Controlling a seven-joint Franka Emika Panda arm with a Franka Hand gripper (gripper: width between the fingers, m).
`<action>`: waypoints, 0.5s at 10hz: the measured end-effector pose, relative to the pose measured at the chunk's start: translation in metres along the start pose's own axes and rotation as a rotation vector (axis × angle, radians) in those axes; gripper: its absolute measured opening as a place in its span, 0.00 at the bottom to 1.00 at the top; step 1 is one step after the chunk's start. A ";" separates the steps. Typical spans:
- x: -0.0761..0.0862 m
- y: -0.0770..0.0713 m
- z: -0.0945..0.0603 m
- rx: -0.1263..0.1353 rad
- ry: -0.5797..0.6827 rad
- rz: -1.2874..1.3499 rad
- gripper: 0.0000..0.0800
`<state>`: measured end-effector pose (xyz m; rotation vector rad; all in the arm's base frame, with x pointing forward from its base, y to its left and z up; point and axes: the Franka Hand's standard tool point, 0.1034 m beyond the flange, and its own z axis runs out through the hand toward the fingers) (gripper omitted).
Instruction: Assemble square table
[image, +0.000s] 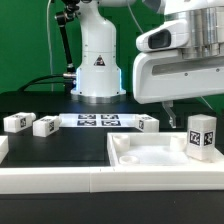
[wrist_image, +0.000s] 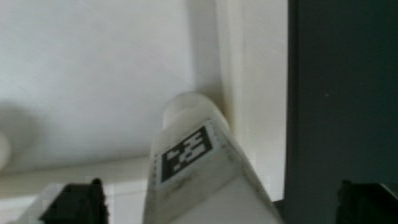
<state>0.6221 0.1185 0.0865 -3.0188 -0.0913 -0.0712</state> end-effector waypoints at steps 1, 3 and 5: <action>0.001 0.000 -0.001 -0.009 -0.010 -0.105 0.81; 0.005 0.001 -0.001 -0.013 -0.032 -0.300 0.81; 0.005 0.001 0.000 -0.013 -0.031 -0.382 0.81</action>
Offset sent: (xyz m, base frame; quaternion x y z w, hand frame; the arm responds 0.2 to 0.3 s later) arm 0.0079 -0.0019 0.0006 -0.0047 -0.0290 -0.2417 0.9699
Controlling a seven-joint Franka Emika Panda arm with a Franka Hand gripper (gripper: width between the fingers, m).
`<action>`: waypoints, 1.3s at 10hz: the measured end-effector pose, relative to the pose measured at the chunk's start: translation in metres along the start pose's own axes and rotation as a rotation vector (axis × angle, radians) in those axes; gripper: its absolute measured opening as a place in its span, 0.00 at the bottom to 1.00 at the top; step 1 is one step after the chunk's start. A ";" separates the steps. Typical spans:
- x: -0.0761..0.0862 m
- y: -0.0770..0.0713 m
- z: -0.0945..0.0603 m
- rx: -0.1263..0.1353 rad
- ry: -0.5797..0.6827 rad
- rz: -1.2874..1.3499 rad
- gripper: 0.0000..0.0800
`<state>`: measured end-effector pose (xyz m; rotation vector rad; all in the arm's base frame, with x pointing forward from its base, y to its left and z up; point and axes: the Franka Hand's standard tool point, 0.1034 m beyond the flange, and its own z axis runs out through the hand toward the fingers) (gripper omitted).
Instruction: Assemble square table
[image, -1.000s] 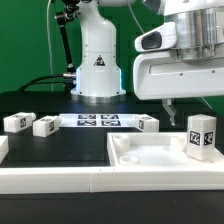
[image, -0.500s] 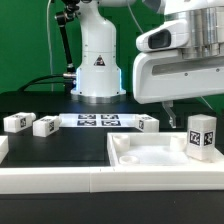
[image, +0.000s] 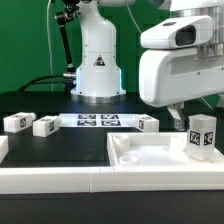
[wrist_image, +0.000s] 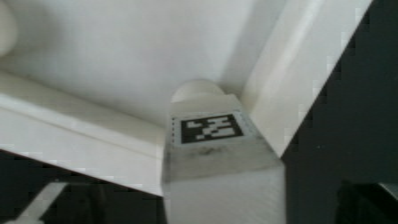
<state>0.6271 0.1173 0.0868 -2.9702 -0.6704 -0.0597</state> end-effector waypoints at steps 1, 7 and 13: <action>0.000 0.000 0.001 -0.002 0.004 0.000 0.80; 0.000 0.000 0.001 0.001 0.005 0.188 0.36; 0.000 0.001 0.003 0.002 0.027 0.775 0.36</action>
Offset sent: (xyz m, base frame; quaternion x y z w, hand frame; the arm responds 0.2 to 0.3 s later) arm 0.0000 0.0000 0.0000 0.0000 0.0000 0.0650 0.9979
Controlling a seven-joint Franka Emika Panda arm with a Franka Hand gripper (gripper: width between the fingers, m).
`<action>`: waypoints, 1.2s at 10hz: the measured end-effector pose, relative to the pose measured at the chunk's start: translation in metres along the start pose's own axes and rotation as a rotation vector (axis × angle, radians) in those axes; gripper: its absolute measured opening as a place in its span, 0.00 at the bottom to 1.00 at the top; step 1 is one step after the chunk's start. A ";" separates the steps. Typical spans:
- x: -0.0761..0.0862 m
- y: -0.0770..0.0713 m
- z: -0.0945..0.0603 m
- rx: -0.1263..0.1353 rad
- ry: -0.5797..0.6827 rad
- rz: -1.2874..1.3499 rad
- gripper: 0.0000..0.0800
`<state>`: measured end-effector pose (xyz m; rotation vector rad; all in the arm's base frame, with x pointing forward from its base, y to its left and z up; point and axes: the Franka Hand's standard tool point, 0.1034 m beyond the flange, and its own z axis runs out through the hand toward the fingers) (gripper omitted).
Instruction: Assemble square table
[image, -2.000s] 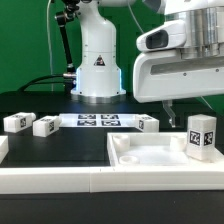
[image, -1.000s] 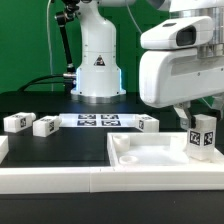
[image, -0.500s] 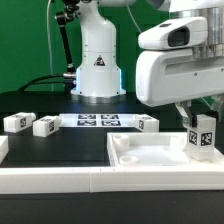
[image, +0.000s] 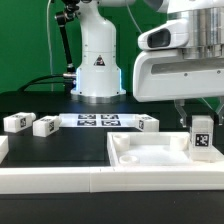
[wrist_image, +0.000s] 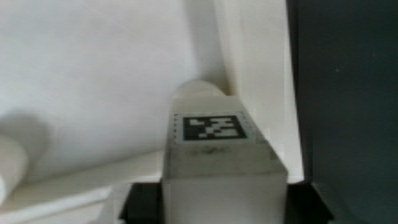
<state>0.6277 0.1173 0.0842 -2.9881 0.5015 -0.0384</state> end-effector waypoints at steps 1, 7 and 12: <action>0.000 0.000 0.000 -0.003 0.011 0.145 0.36; 0.000 0.000 0.001 0.012 0.023 0.668 0.36; -0.001 -0.001 0.001 0.033 0.001 0.883 0.36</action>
Offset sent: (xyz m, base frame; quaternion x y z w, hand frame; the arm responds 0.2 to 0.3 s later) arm -0.0015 0.0030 -0.0029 -0.0058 0.0026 0.2361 0.9717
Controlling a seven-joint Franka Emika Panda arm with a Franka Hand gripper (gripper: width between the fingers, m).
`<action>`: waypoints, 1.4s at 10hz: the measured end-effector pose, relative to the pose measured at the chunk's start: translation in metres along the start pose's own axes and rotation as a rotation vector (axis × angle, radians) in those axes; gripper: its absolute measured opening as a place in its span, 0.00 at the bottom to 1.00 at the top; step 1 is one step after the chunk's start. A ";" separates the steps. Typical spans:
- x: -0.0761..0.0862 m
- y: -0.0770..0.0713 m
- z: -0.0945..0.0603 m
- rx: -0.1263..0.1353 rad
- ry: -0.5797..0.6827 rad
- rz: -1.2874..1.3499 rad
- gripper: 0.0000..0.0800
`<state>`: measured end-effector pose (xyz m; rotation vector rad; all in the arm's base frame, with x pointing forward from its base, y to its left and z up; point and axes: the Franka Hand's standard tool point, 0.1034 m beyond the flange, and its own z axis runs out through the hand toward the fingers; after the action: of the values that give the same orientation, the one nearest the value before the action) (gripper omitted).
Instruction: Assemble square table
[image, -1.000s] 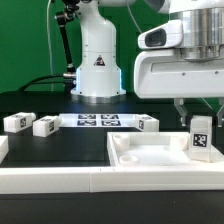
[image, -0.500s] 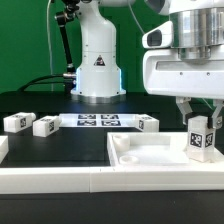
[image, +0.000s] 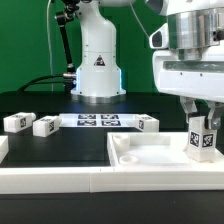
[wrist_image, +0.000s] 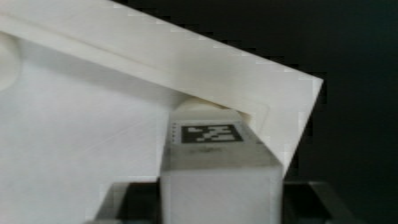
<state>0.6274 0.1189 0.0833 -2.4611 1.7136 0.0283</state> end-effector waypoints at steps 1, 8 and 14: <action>0.000 0.000 0.001 0.000 0.000 -0.018 0.36; -0.006 0.002 0.003 -0.029 -0.013 -0.522 0.81; -0.004 0.002 0.002 -0.064 -0.031 -1.033 0.81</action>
Offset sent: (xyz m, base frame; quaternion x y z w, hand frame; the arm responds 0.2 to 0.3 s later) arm 0.0018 0.0022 0.0000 -0.0250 -0.0010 -0.1293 0.9913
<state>0.6238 0.1223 0.0813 -3.0300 0.2727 0.0077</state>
